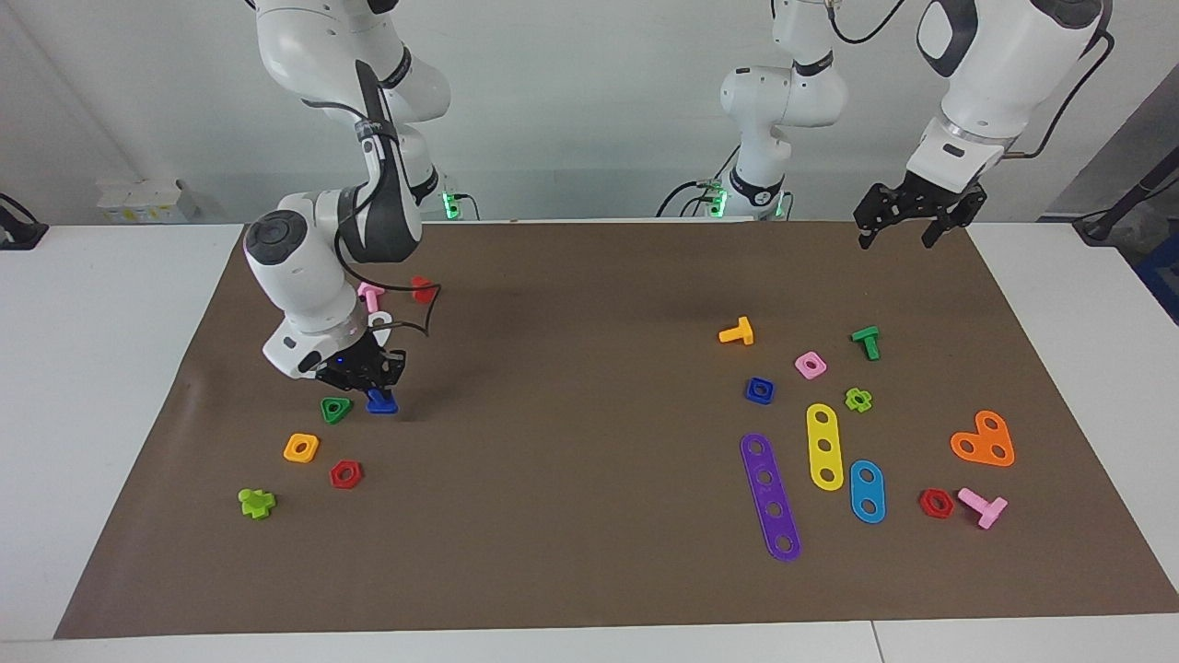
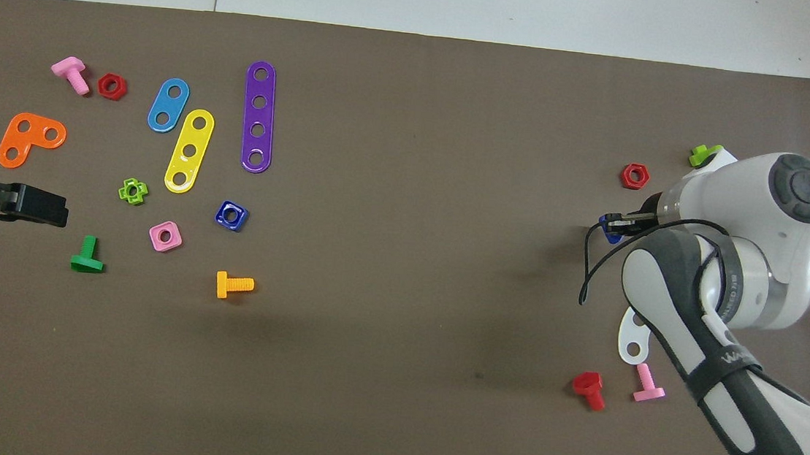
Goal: Unscrew and place screws in storage area
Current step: 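Carry the blue bolt with the right gripper beside the green triangle, then open the right gripper and withdraw it from the blue bolt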
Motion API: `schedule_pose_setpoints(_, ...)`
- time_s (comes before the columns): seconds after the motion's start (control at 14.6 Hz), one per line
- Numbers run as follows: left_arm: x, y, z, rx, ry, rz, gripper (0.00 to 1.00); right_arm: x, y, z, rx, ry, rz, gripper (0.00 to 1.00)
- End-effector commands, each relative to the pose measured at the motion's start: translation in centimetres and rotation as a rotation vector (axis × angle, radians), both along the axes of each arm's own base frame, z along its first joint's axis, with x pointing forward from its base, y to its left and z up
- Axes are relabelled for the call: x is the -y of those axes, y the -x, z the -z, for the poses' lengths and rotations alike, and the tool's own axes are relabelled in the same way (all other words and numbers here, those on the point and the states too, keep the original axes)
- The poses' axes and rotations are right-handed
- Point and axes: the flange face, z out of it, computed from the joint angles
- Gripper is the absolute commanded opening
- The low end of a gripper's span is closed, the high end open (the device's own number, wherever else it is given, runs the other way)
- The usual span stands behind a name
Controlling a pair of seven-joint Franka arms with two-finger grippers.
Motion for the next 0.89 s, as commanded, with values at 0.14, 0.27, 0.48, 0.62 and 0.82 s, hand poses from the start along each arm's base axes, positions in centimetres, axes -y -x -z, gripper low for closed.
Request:
schedule_pose_setpoints(0.14, -0.3, 0.1, -0.4, -0.004, 0.014, -0.011, 1.0, 1.7, 2.0, 2.0, 0.031, -0.016, -0.015, 0.0)
schedule_pose_setpoints(0.27, -0.4, 0.1, -0.5, -0.002, 0.015, -0.011, 1.0, 1.9, 1.6, 2.5, 0.048, -0.014, -0.008, 0.42)
schedule_pose_setpoints(0.48, -0.4, 0.1, -0.5, -0.002, 0.015, -0.011, 1.0, 1.9, 0.0, -0.1, 0.084, -0.017, 0.009, 1.0)
schedule_pose_setpoints(0.62, -0.4, 0.1, -0.4, -0.004, 0.015, -0.011, 1.0, 2.1, -1.5, -4.6, 0.087, -0.017, 0.04, 1.0)
schedule_pose_setpoints(0.82, -0.4, 0.1, -0.5, -0.002, 0.015, -0.011, 1.0, 4.6, -2.2, -13.4, 0.067, 0.003, 0.136, 1.0)
